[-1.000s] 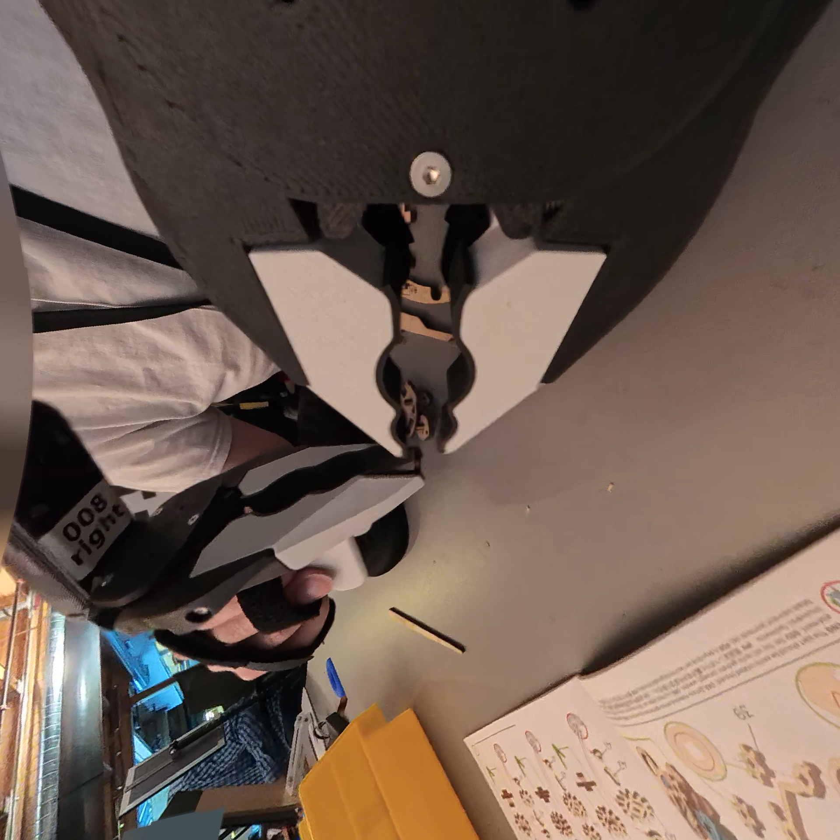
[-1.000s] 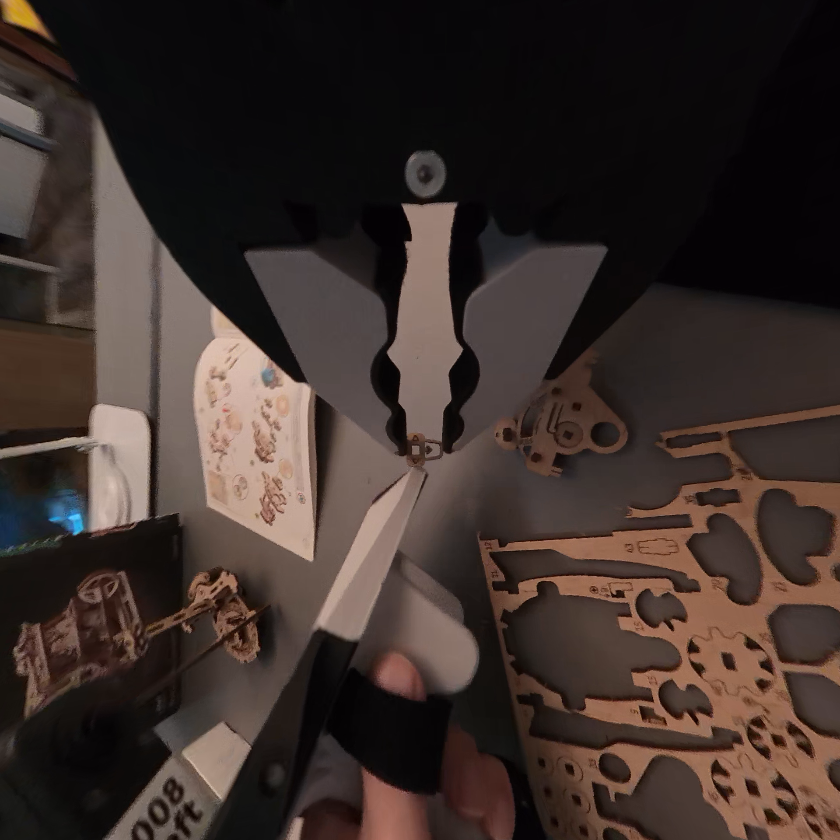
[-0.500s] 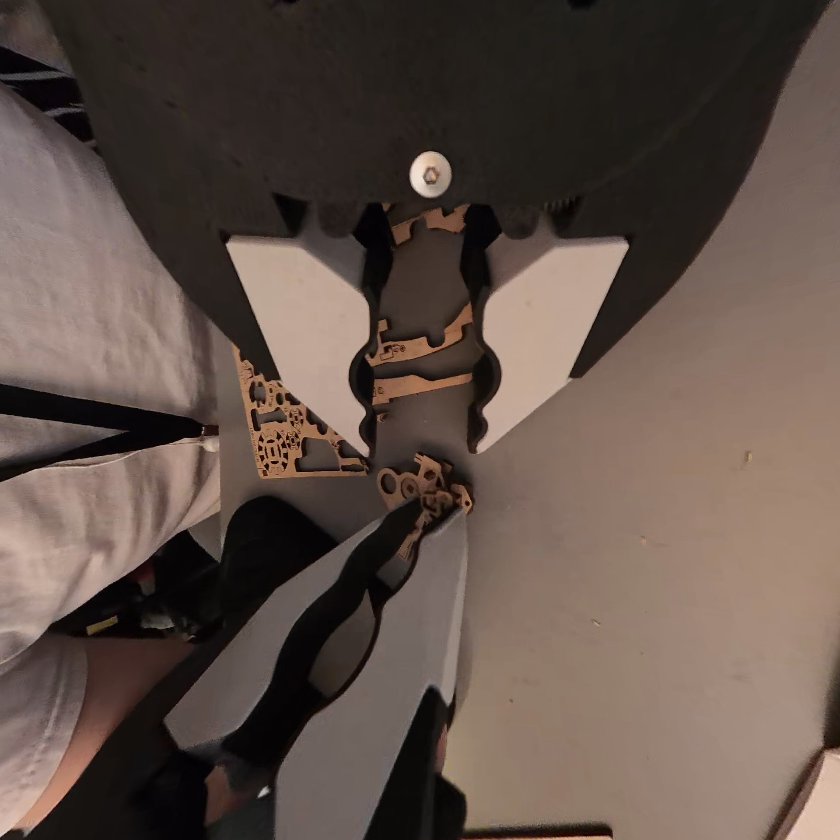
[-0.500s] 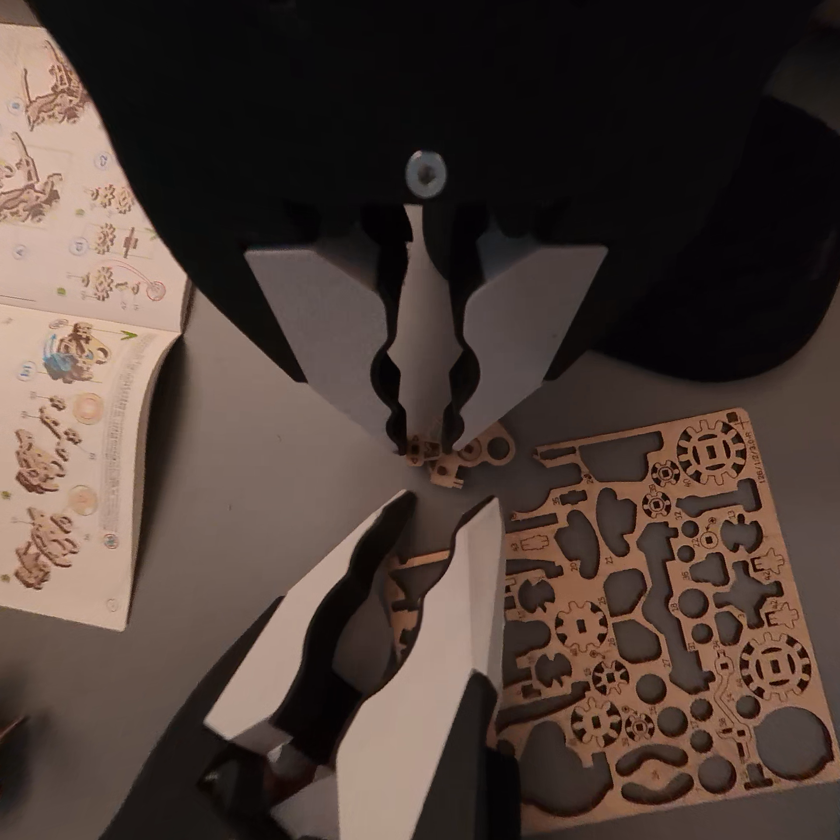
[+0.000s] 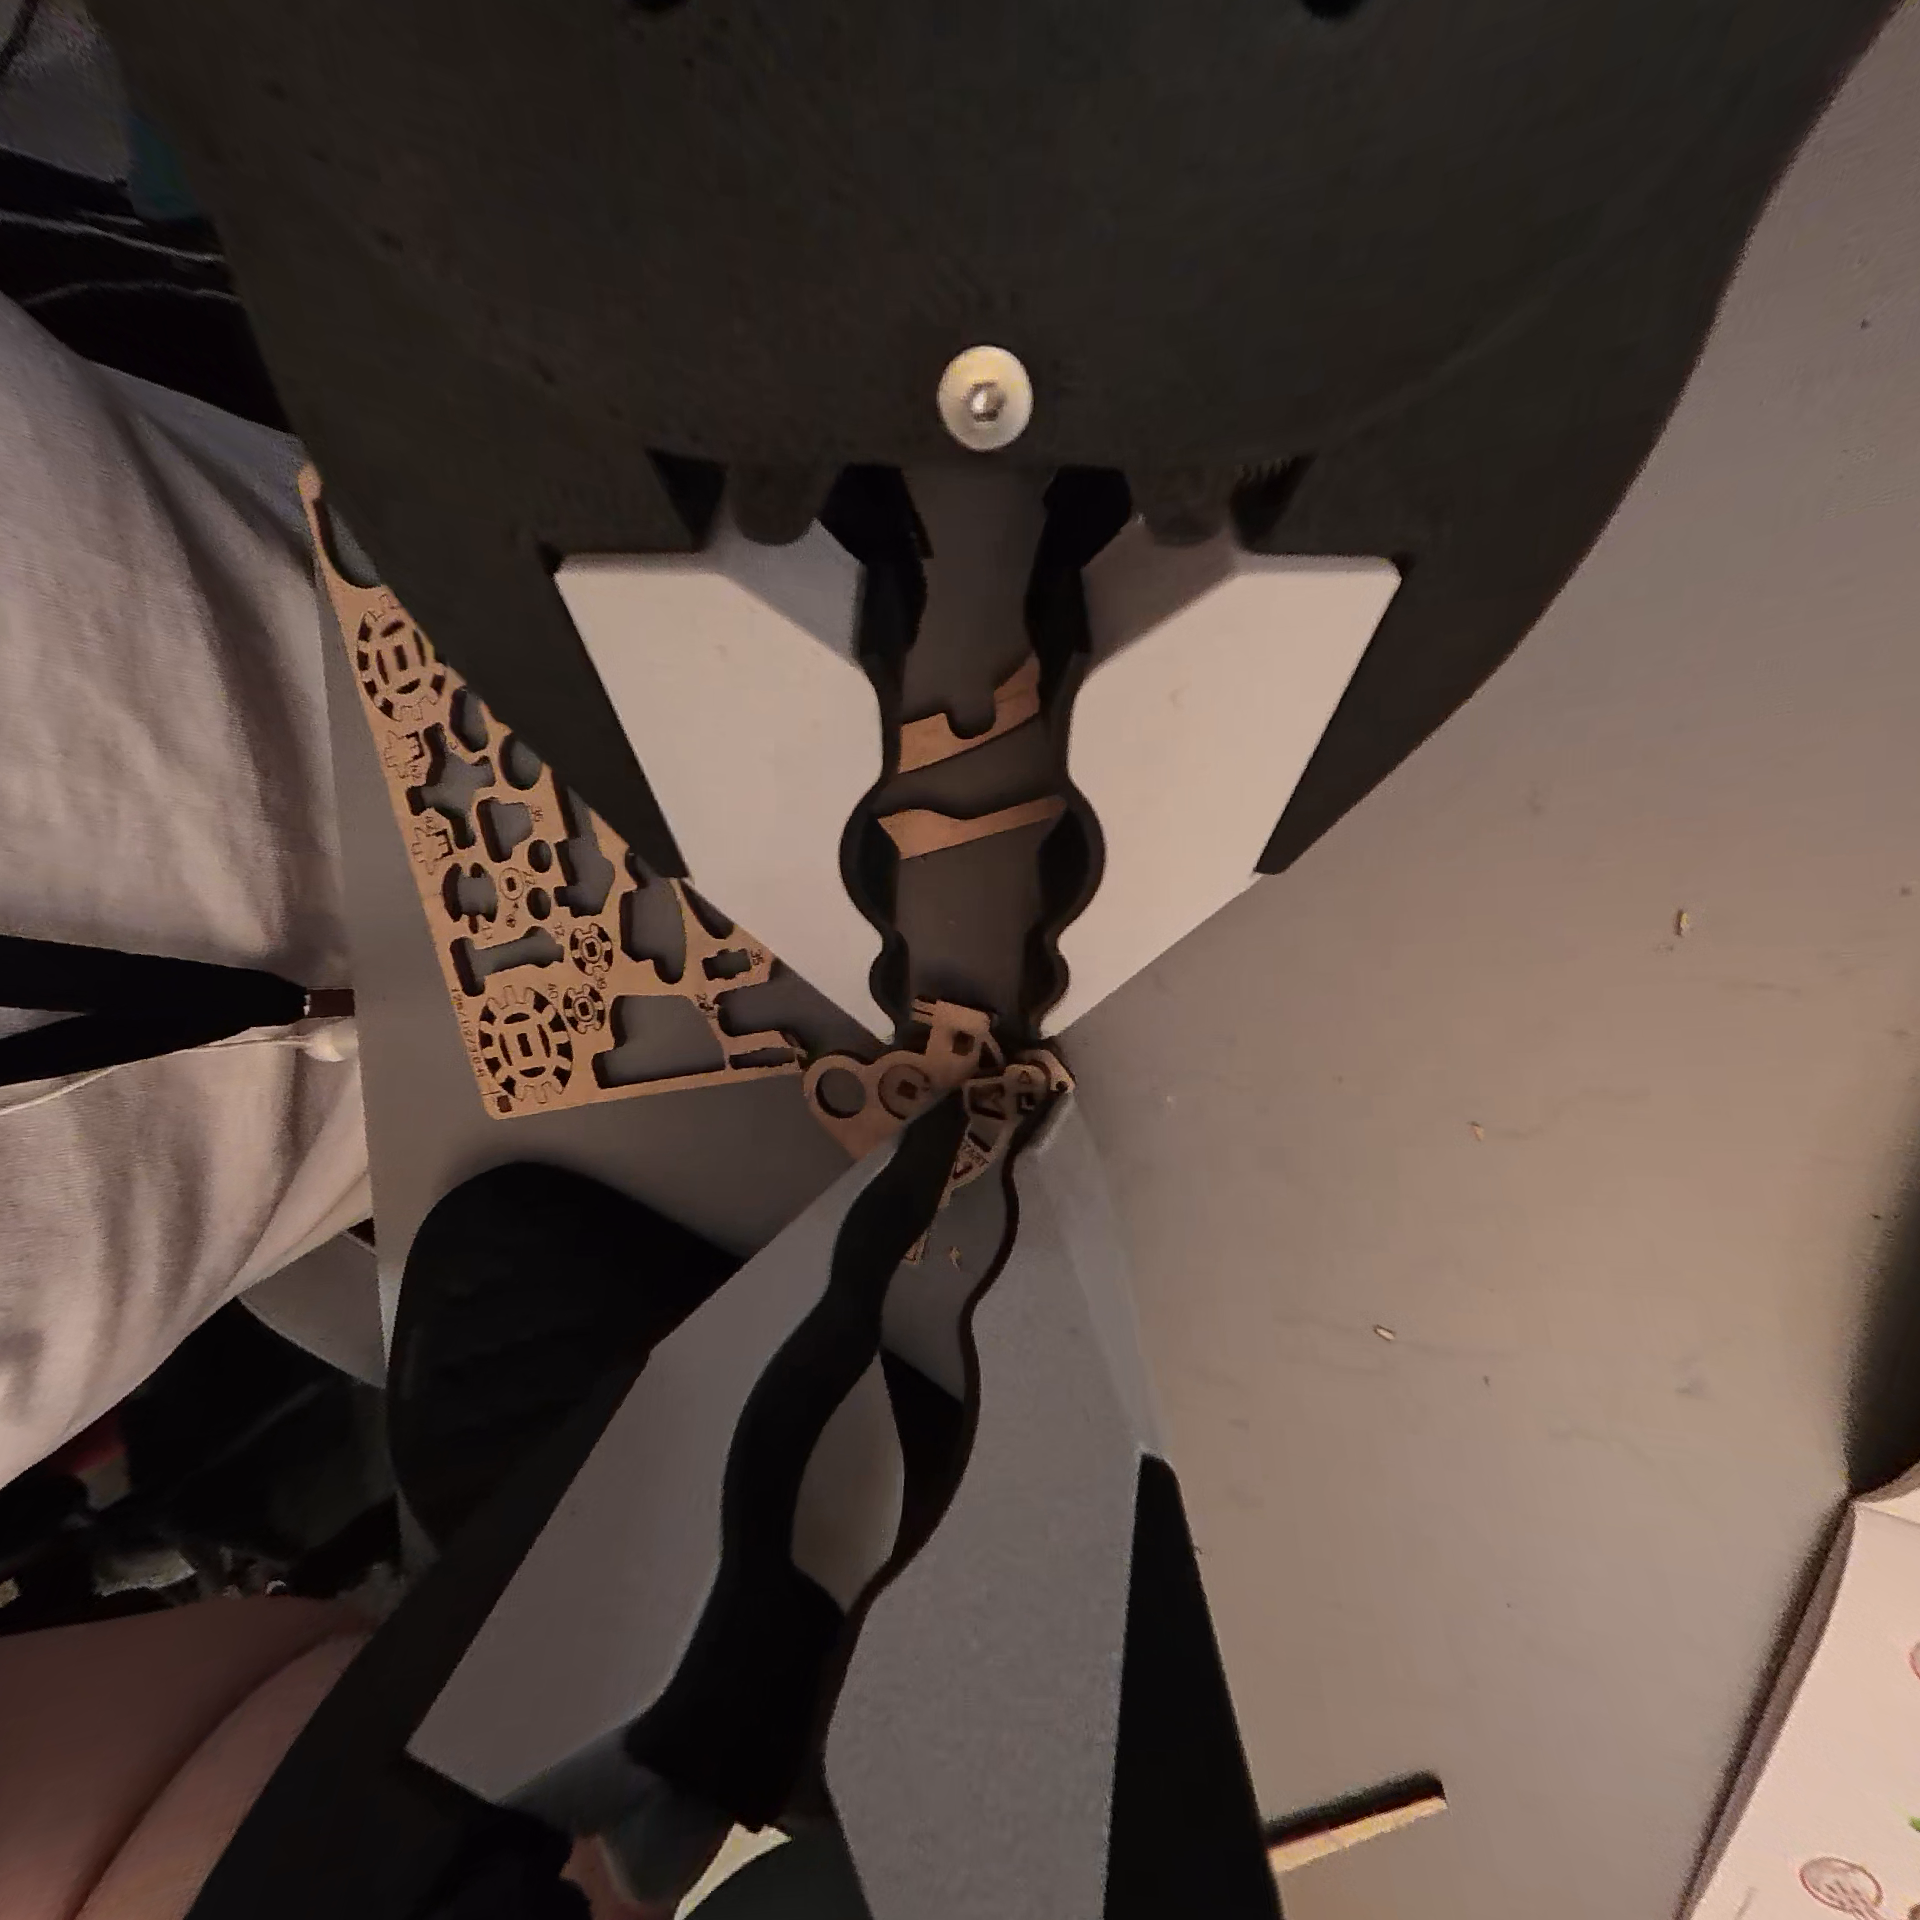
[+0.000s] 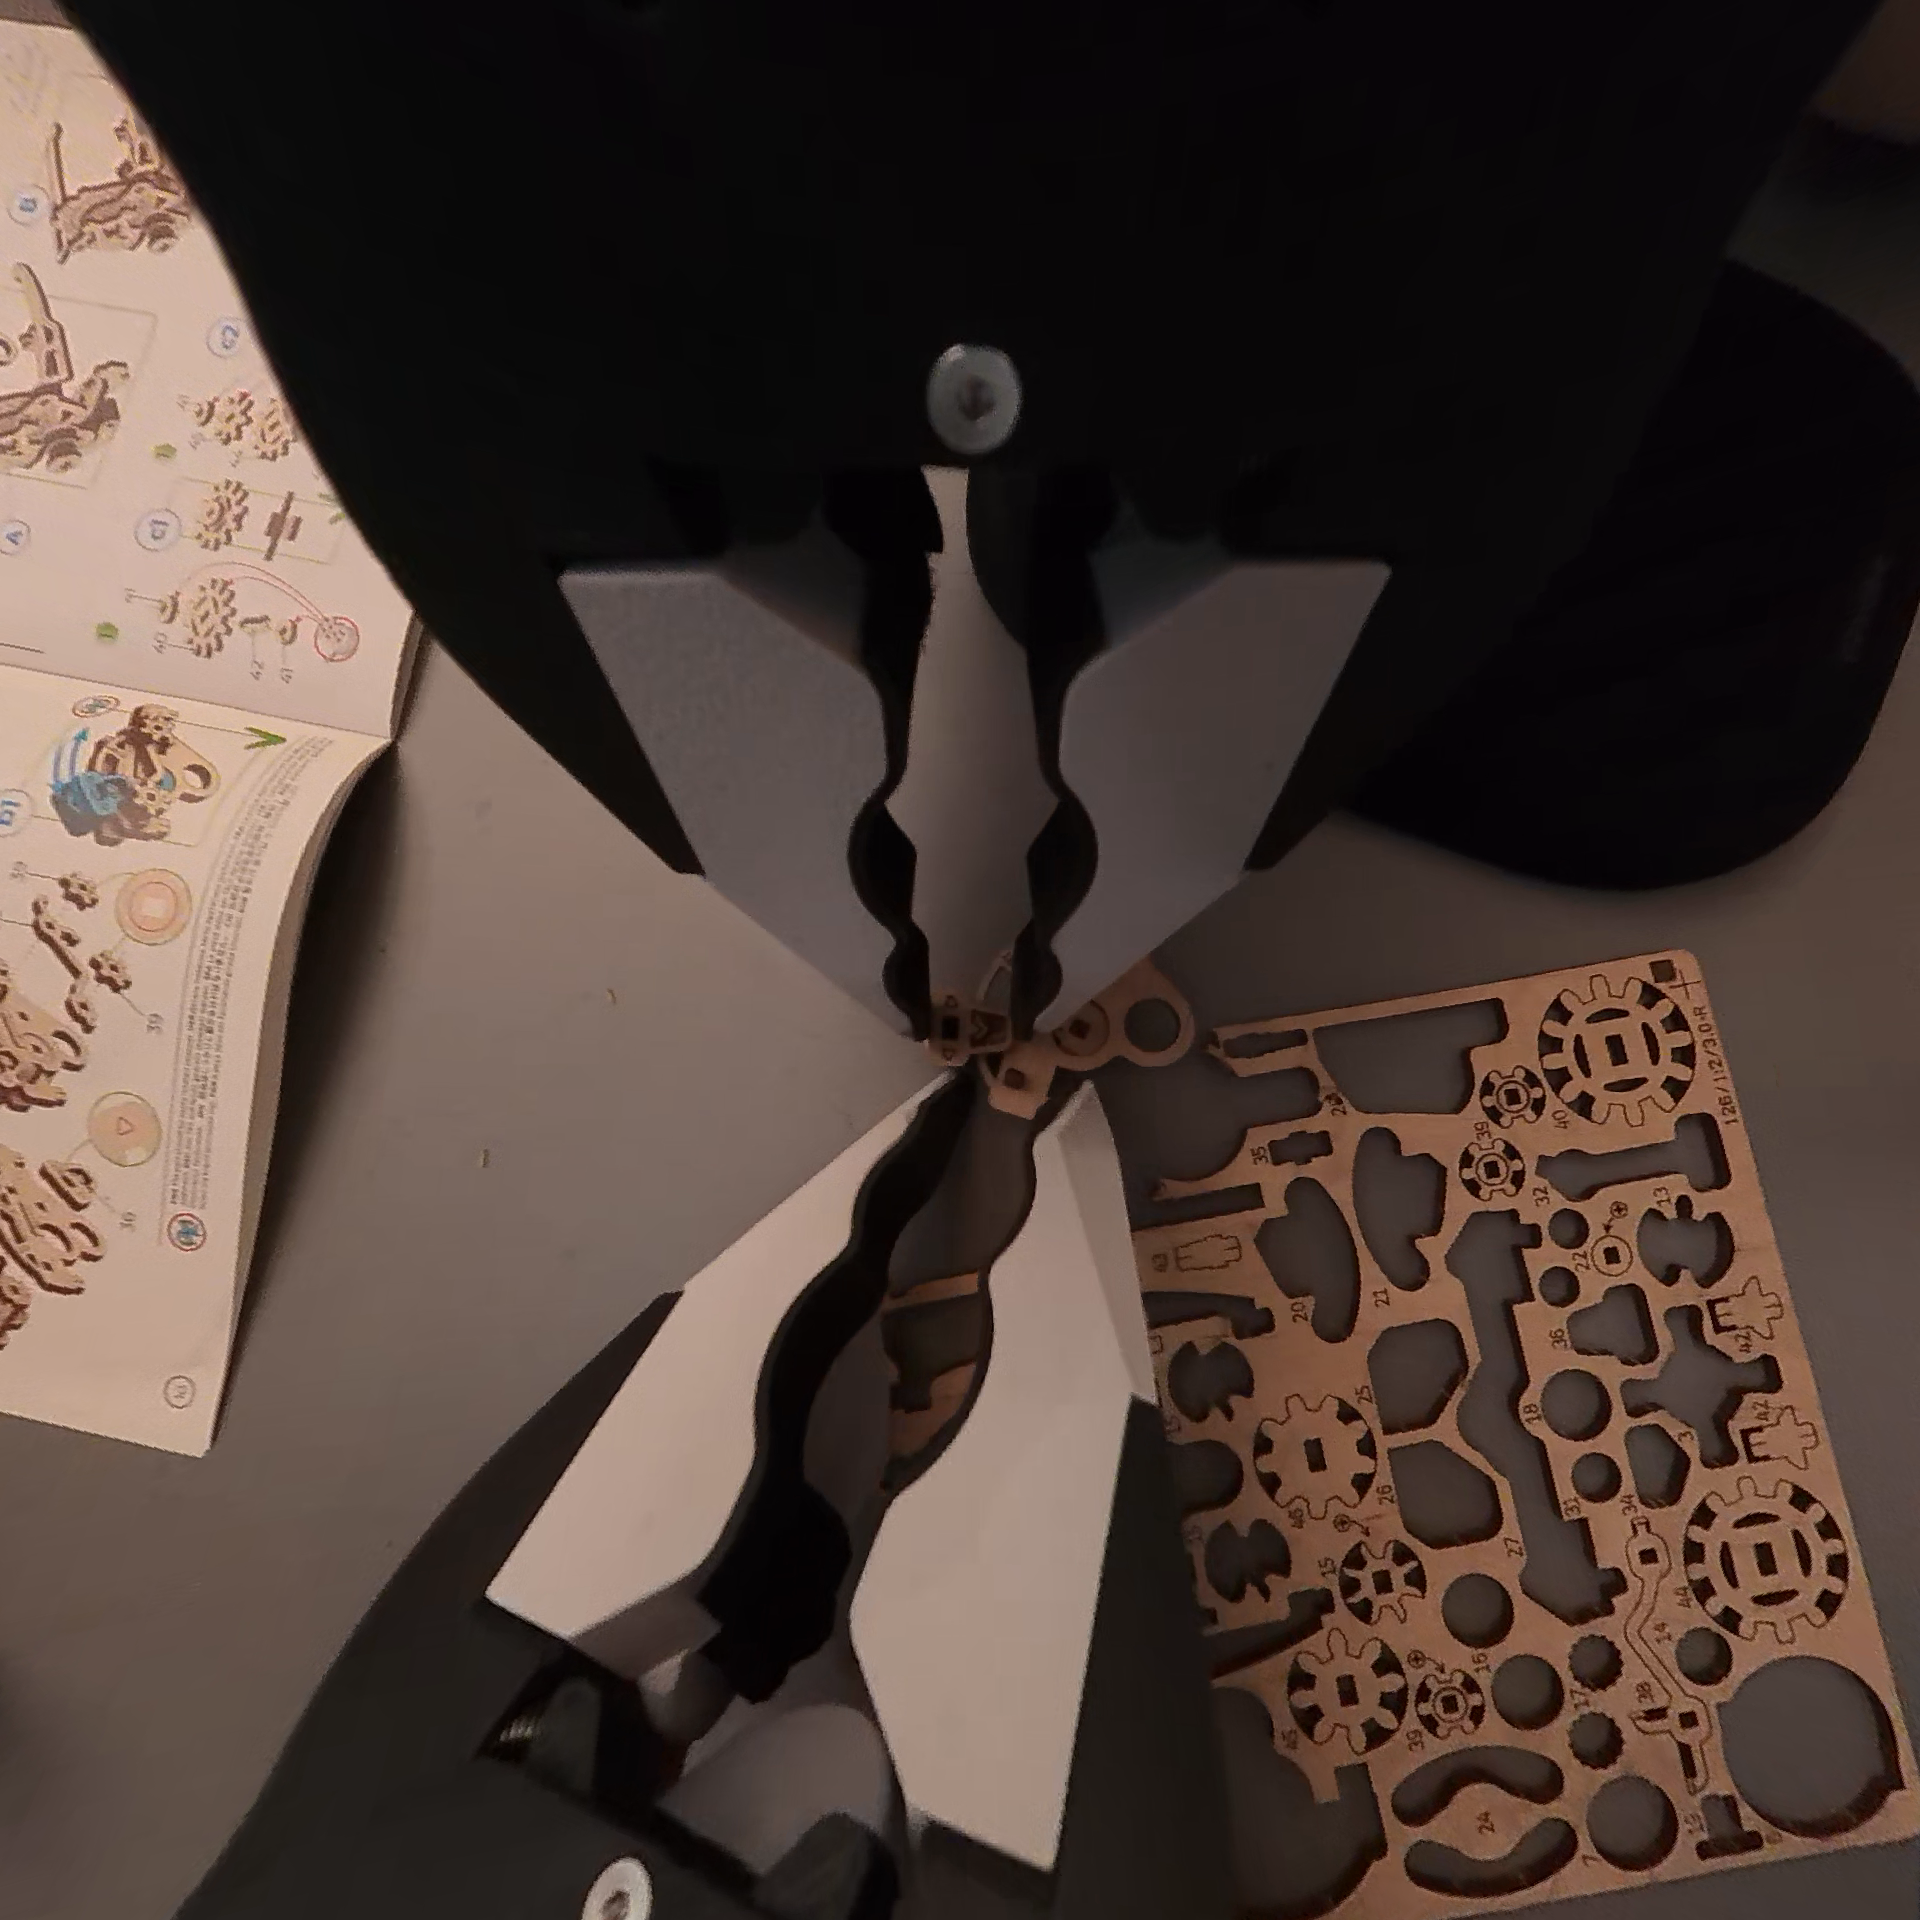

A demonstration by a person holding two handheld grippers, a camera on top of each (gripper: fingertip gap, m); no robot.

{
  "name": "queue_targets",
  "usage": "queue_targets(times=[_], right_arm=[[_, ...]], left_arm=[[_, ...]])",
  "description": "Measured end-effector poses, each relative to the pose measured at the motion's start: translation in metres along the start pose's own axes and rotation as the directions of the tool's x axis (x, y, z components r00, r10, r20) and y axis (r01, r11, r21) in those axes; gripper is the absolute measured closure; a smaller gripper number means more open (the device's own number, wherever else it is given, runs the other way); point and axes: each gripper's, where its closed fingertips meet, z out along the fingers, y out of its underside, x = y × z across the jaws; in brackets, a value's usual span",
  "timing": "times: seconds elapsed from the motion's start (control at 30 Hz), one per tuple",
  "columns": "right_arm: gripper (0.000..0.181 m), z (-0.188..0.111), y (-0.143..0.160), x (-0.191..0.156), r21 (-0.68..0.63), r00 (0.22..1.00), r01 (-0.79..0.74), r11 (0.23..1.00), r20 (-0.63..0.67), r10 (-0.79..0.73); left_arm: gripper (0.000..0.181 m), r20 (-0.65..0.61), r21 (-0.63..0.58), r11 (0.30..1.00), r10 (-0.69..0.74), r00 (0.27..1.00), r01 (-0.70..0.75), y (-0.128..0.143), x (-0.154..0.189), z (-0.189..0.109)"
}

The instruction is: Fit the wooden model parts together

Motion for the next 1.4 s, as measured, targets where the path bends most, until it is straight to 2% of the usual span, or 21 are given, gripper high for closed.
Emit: queue_targets(times=[0.03,0.13,0.27,0.4,0.47,0.6,0.77,1.4], right_arm=[[0.168,0.0,0.0,0.0,-0.005,1.0,0.006,1.0,0.001,-0.006],[0.168,0.0,0.0,0.0,-0.038,1.0,0.026,0.999,0.002,-0.026],[0.168,0.0,0.0,-0.001,-0.045,0.999,0.029,0.999,0.019,-0.028],[0.167,0.0,0.001,-0.001,-0.037,0.999,0.002,0.999,0.04,0.0],[0.168,0.0,0.001,-0.001,-0.028,0.999,-0.012,1.0,0.045,0.014],[0.168,0.0,0.001,-0.001,-0.003,0.998,-0.037,0.999,0.053,0.037],[0.168,0.0,0.002,-0.001,0.03,0.995,-0.06,0.998,0.078,0.058],[0.165,-0.004,0.006,0.0,0.245,0.968,-0.196,0.95,0.203,0.148]], left_arm=[[0.161,-0.001,0.0,1.0,0.003,1.0,-0.003,0.0,0.0,0.0],[0.158,-0.029,0.003,0.999,-0.032,0.999,0.032,-0.001,0.001,-0.001],[0.164,-0.036,0.029,0.984,-0.175,0.984,0.176,0.001,-0.015,-0.012],[0.164,-0.201,0.108,0.924,-0.341,0.918,0.367,-0.014,-0.014,-0.014],[0.164,-0.215,0.112,0.908,-0.375,0.902,0.404,-0.017,-0.017,-0.012],[0.166,-0.121,0.084,0.928,-0.353,0.928,0.364,-0.011,-0.024,-0.005],[0.171,-0.141,0.077,0.919,-0.375,0.916,0.388,-0.011,-0.022,-0.002],[0.172,-0.172,0.077,0.909,-0.393,0.903,0.41,-0.017,-0.021,0.005]])
